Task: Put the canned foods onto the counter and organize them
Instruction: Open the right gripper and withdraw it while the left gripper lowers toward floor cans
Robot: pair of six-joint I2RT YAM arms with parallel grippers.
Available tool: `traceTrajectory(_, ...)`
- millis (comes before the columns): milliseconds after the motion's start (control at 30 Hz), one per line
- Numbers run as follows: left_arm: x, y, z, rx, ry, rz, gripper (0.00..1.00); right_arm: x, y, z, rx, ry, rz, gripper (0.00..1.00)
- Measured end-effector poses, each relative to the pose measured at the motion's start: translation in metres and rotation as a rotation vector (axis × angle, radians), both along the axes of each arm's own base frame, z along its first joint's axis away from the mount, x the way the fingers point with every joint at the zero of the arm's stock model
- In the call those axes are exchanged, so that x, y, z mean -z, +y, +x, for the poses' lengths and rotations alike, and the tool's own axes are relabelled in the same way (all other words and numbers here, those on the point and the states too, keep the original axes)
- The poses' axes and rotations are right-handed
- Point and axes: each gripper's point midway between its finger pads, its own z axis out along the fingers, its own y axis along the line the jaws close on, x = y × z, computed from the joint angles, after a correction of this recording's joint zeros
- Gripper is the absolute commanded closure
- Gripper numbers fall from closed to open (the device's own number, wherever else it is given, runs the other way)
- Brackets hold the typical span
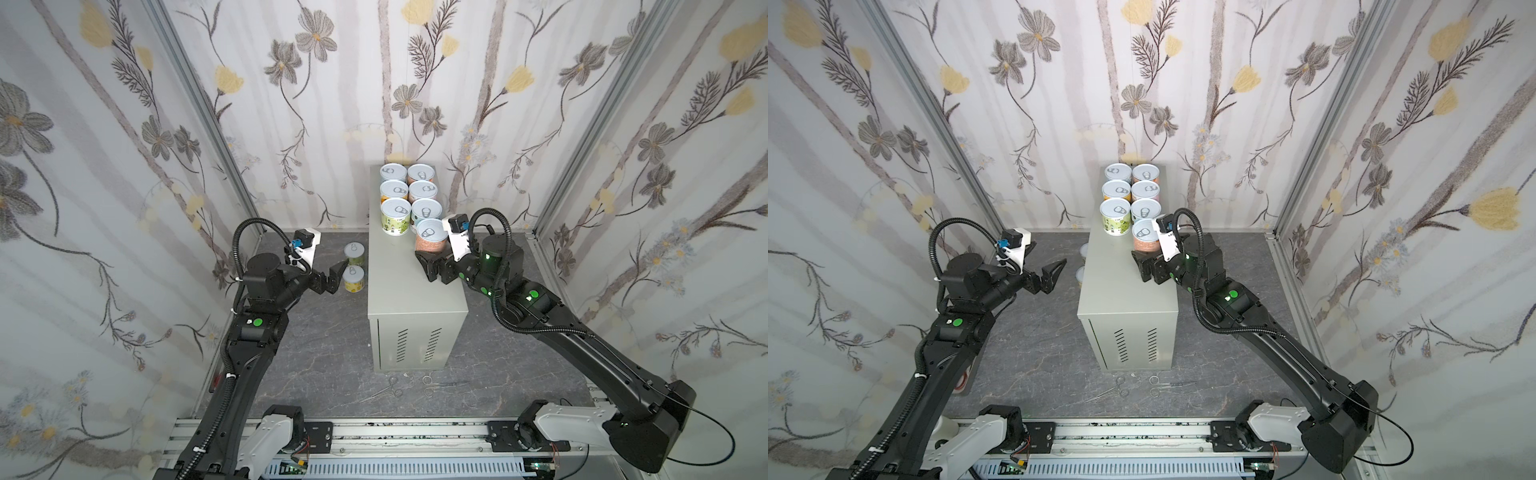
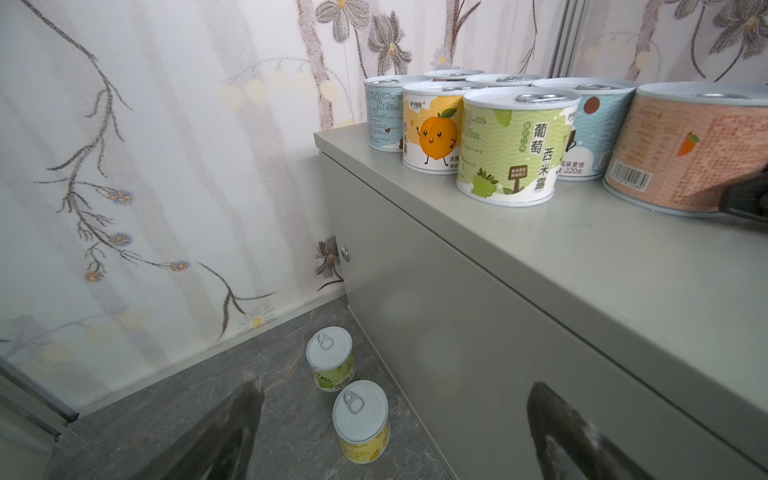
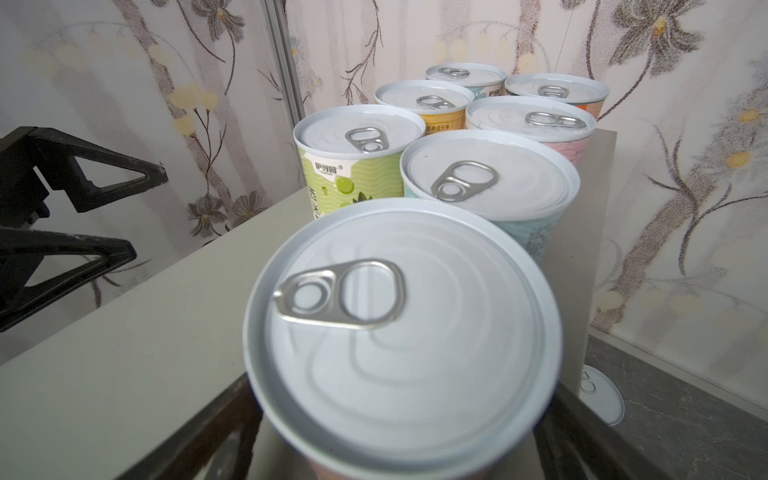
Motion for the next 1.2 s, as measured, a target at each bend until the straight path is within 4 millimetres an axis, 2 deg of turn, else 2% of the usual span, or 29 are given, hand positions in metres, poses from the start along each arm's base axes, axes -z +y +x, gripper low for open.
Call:
traceTrajectory(267,0.037,0.005,0.014,-0.045,0.086,-0.007,0.00,-0.007,-0.023,-0.026,0.002,-0.021,0.007,0.00)
traceTrajectory(433,0.069,0.013,0.036,-0.113,0.181,-0.009,0.00,-0.026,-0.050,-0.042,0.031,-0.062,0.035,0.00)
traceTrajectory(567,0.091,0.018,0.049,-0.161,0.241,-0.014,0.00,-0.029,-0.072,-0.051,0.061,-0.074,0.034,0.00)
traceTrajectory(767,0.106,0.019,0.064,-0.195,0.274,-0.042,0.00,-0.027,-0.121,-0.051,0.197,-0.082,0.032,0.00)
traceTrajectory(833,0.116,0.020,0.070,-0.207,0.297,-0.041,0.00,-0.026,-0.137,-0.048,0.245,-0.082,0.030,0.00)
traceTrajectory(933,0.137,0.019,0.077,-0.230,0.353,-0.039,0.00,-0.021,-0.155,-0.041,0.308,-0.069,0.020,0.00)
traceTrajectory(1100,0.152,0.006,0.087,-0.230,0.391,-0.017,0.00,-0.011,-0.184,-0.032,0.411,-0.044,0.003,0.00)
traceTrajectory(1200,0.163,0.001,0.092,-0.231,0.418,-0.005,0.00,-0.003,-0.194,-0.026,0.435,-0.024,-0.001,0.00)
